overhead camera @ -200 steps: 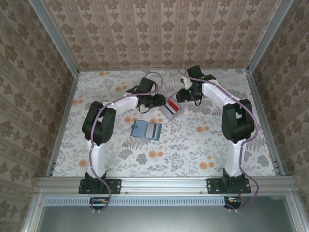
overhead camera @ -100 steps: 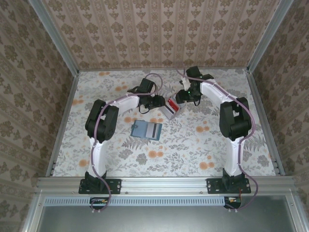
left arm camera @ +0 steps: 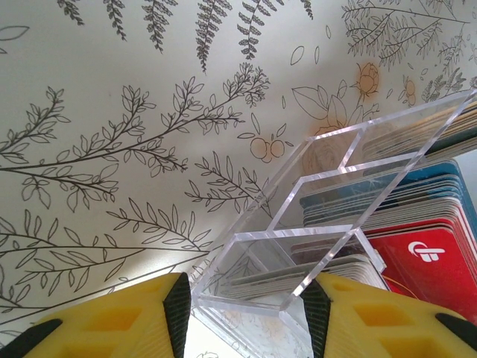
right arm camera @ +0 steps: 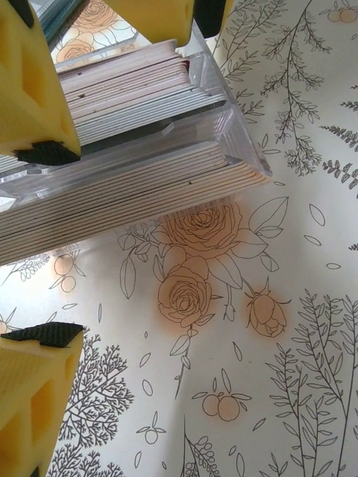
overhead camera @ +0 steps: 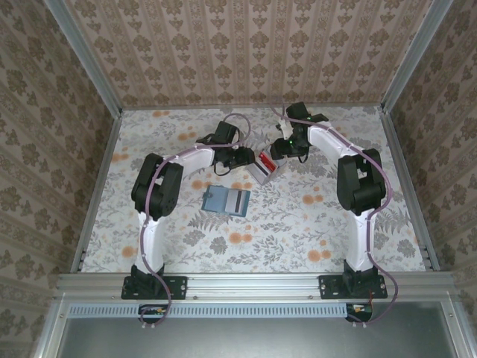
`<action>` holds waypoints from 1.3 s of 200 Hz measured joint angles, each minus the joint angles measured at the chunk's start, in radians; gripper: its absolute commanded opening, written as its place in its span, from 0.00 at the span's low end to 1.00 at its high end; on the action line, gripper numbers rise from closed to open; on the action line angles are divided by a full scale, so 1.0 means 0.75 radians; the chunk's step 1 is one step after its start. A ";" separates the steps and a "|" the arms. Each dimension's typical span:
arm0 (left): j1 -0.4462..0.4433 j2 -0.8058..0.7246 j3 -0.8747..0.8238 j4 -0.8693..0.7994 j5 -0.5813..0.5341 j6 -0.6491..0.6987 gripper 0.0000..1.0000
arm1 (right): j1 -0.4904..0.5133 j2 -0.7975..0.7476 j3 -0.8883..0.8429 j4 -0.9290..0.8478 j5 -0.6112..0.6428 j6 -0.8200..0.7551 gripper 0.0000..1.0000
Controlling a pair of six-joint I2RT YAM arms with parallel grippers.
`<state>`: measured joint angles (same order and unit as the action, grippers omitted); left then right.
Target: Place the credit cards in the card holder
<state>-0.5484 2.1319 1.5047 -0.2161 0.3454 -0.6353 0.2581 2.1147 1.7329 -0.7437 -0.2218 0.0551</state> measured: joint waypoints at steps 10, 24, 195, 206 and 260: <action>0.000 0.000 -0.001 0.001 0.001 0.001 0.47 | 0.000 0.005 0.001 0.000 0.000 0.000 0.60; 0.000 0.000 -0.002 0.002 0.004 0.000 0.47 | -0.001 0.007 0.003 0.000 0.006 0.001 0.60; -0.001 -0.004 -0.018 0.030 0.004 0.005 0.47 | -0.020 -0.012 -0.007 0.004 0.038 0.012 0.58; -0.001 -0.004 -0.019 0.031 0.004 0.005 0.47 | -0.024 -0.021 -0.012 0.004 0.040 0.016 0.57; -0.001 -0.007 -0.028 0.044 0.004 0.005 0.47 | -0.033 -0.044 -0.017 0.005 0.041 0.032 0.51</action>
<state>-0.5491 2.1269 1.4834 -0.1829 0.3481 -0.6319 0.2337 2.0819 1.7199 -0.7403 -0.1909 0.0788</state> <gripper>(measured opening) 0.467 0.529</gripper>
